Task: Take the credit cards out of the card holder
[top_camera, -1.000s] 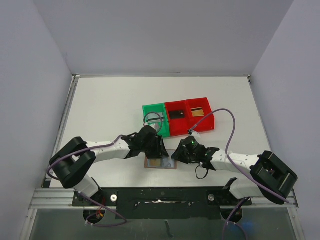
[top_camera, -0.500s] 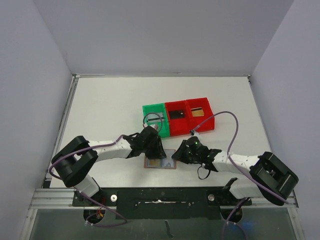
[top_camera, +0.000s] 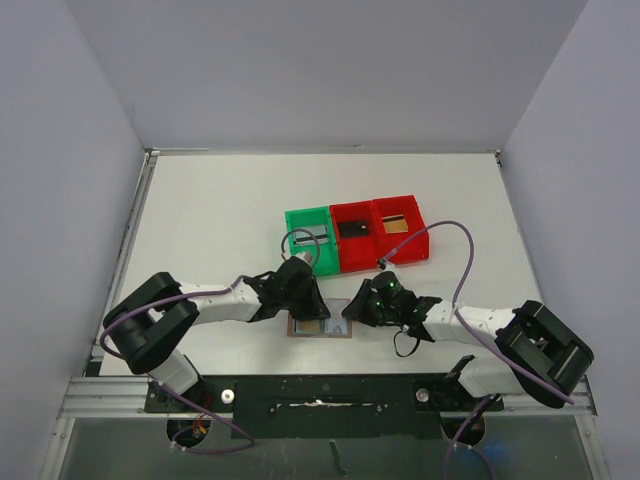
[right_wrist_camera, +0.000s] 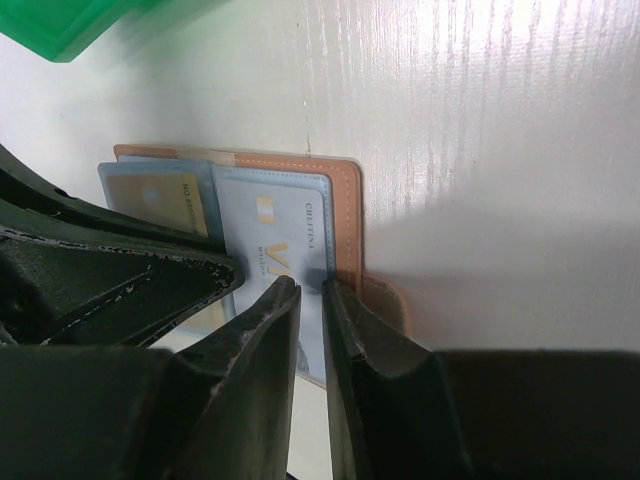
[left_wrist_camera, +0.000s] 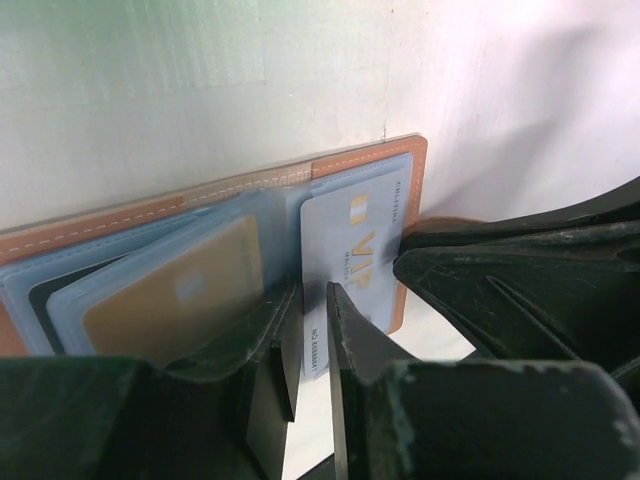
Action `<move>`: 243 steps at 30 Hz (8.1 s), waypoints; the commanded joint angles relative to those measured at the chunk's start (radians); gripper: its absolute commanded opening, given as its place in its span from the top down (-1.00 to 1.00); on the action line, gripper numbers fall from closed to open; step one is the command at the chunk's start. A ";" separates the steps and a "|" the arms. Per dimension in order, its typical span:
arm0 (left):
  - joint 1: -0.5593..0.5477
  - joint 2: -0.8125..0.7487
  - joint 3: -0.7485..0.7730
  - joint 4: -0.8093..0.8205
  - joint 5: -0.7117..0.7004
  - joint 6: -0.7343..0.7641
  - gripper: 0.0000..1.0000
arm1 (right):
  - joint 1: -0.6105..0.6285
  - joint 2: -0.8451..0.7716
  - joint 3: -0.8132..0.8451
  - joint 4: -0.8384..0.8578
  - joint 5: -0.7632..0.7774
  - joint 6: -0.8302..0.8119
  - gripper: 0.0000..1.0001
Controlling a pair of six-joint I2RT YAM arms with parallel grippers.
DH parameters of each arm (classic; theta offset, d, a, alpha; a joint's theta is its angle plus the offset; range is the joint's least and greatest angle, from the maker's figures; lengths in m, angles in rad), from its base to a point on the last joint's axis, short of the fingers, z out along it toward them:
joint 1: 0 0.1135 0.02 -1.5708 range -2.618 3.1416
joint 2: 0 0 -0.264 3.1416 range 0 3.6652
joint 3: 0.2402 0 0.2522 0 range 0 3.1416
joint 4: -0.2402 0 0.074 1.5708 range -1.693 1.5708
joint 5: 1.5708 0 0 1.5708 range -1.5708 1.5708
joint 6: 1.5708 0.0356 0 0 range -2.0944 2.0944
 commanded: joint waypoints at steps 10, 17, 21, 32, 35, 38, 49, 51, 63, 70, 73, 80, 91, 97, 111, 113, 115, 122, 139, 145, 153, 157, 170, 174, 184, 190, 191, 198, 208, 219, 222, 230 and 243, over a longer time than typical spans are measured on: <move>-0.006 -0.047 -0.003 -0.017 -0.024 -0.011 1.00 | 0.012 0.023 0.018 -0.084 0.020 -0.036 0.62; -0.004 -0.084 -0.014 -0.008 -0.024 -0.010 1.00 | 0.015 -0.083 0.056 -0.093 0.035 -0.101 0.57; -0.004 -0.087 -0.014 -0.011 -0.020 -0.009 1.00 | 0.018 -0.091 0.085 -0.071 0.002 -0.139 0.54; -0.004 -0.104 -0.016 -0.013 -0.019 -0.006 1.00 | 0.031 0.097 0.120 -0.105 0.015 -0.072 0.67; 0.001 -0.113 -0.022 -0.005 -0.010 -0.008 1.00 | 0.031 0.099 0.095 -0.106 0.020 -0.045 0.69; 0.006 -0.124 -0.022 0.010 -0.006 -0.016 1.00 | 0.028 0.098 0.076 -0.109 0.023 -0.031 0.70; 0.023 -0.157 -0.070 0.009 -0.010 -0.026 1.00 | 0.020 0.093 0.069 -0.120 0.029 -0.023 0.70; 0.025 -0.162 -0.077 0.012 -0.008 -0.029 1.00 | 0.021 0.094 0.069 -0.120 0.028 -0.023 0.70; 0.029 -0.181 -0.100 0.023 -0.003 -0.038 1.00 | 0.019 0.100 0.073 -0.123 0.022 -0.028 0.72; 0.032 -0.178 -0.124 0.106 0.040 -0.054 0.99 | 0.019 0.102 0.085 -0.110 0.010 -0.045 0.73; 0.032 -0.161 -0.134 0.163 0.066 -0.071 0.89 | 0.019 0.109 0.086 -0.101 0.002 -0.046 0.73; 0.033 -0.130 -0.148 0.226 0.097 -0.096 0.93 | 0.018 0.108 0.082 -0.099 -0.004 -0.043 0.74; 0.048 -0.234 -0.177 0.045 -0.013 -0.092 1.00 | -0.001 0.087 0.069 -0.121 0.014 -0.036 0.74; 0.050 -0.273 -0.201 0.032 -0.017 -0.092 1.00 | -0.002 0.088 0.069 -0.103 0.004 -0.044 0.74; 0.050 -0.273 -0.194 0.056 -0.006 -0.084 1.00 | 0.025 0.011 0.225 -0.095 -0.076 -0.198 0.44; 0.050 -0.272 -0.194 0.063 -0.006 -0.086 1.00 | 0.039 0.061 0.230 -0.073 -0.094 -0.191 0.43; 0.050 -0.267 -0.190 0.067 -0.001 -0.084 1.00 | 0.043 0.107 0.229 -0.073 -0.097 -0.165 0.43; 0.052 -0.248 -0.188 0.099 0.023 -0.091 0.92 | 0.044 0.162 0.165 -0.098 -0.069 -0.084 0.45; 0.053 -0.207 -0.223 0.180 0.050 -0.161 0.99 | 0.031 0.152 0.098 -0.048 -0.063 -0.041 0.48; 0.057 -0.276 -0.228 0.076 -0.005 -0.141 1.00 | 0.010 0.129 0.089 -0.067 -0.045 -0.048 0.47; 0.064 -0.346 -0.246 0.051 -0.004 -0.115 1.00 | -0.007 0.066 0.081 -0.042 -0.044 -0.084 0.42; 0.064 -0.366 -0.230 0.034 -0.007 -0.096 1.00 | -0.004 0.023 0.080 -0.013 -0.044 -0.104 0.33; 0.076 -0.514 -0.190 -0.082 -0.089 -0.064 1.00 | 0.012 -0.015 0.157 -0.036 -0.047 -0.190 0.25; 0.078 -0.545 -0.195 -0.111 -0.110 -0.066 1.00 | 0.028 0.006 0.172 -0.030 -0.051 -0.190 0.25; 0.082 -0.666 -0.211 -0.192 -0.181 -0.079 1.00 | 0.067 0.104 0.216 0.051 -0.123 -0.195 0.26; 0.084 -0.724 -0.217 -0.215 -0.217 -0.081 1.00 | 0.086 0.191 0.247 0.118 -0.190 -0.195 0.28; 0.086 -0.728 -0.217 -0.215 -0.219 -0.082 1.00 | 0.086 0.201 0.249 0.114 -0.188 -0.195 0.28; 0.087 -0.746 -0.238 -0.179 -0.204 -0.086 1.00 | 0.082 0.227 0.242 -0.013 -0.099 -0.163 0.27; 0.089 -0.740 -0.250 -0.110 -0.172 -0.067 1.00 | 0.070 0.017 0.209 0.000 -0.029 -0.199 0.00; 0.094 -0.739 -0.268 0.066 -0.071 0.000 1.00 | -0.201 -0.420 -0.068 0.188 -0.087 -0.205 -0.43; 0.101 -0.747 -0.281 0.139 -0.029 0.016 1.00 | -0.244 -0.541 -0.130 0.247 -0.098 -0.237 -0.54; 0.151 -0.740 -0.337 0.328 0.102 -0.032 1.00 | -0.368 -0.568 -0.107 0.157 -0.263 -0.136 -0.96; 0.207 -0.720 -0.352 0.442 0.199 -0.081 1.00 | -0.384 -0.511 -0.236 0.606 -0.390 0.073 -0.98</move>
